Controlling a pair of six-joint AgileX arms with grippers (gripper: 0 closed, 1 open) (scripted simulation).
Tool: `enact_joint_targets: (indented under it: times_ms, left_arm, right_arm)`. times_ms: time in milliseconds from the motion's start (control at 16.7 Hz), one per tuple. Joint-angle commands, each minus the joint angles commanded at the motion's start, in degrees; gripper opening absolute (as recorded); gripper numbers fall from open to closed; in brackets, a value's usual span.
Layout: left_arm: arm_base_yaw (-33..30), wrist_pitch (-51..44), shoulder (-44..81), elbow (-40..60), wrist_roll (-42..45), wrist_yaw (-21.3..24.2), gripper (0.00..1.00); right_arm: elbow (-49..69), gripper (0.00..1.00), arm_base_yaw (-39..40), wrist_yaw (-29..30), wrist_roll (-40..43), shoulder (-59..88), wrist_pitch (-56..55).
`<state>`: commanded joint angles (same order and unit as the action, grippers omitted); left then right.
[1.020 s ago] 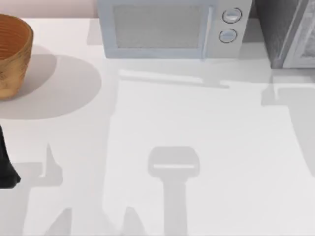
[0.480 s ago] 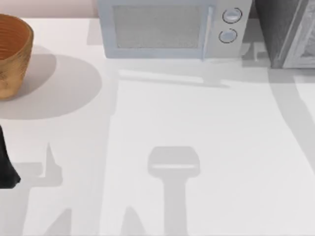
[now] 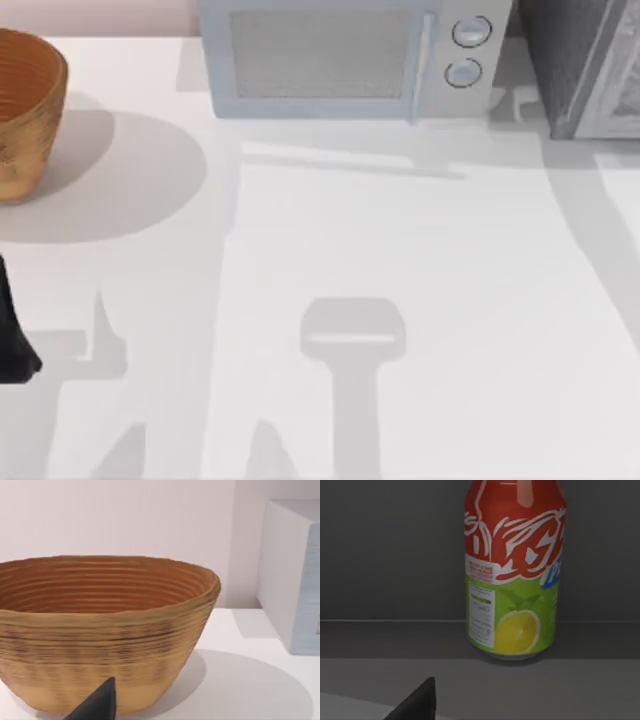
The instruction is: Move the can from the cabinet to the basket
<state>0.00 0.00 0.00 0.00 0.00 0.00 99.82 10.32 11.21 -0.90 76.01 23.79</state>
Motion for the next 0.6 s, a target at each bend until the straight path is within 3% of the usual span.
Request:
enact_joint_targets:
  times_ms: [600]
  left_arm:
    - [0.00, 0.00, 0.00, 0.00, 0.00, 0.00, 1.00]
  right_arm:
    - [16.53, 1.00, -1.30, -0.82, 0.18, 19.41, -3.13]
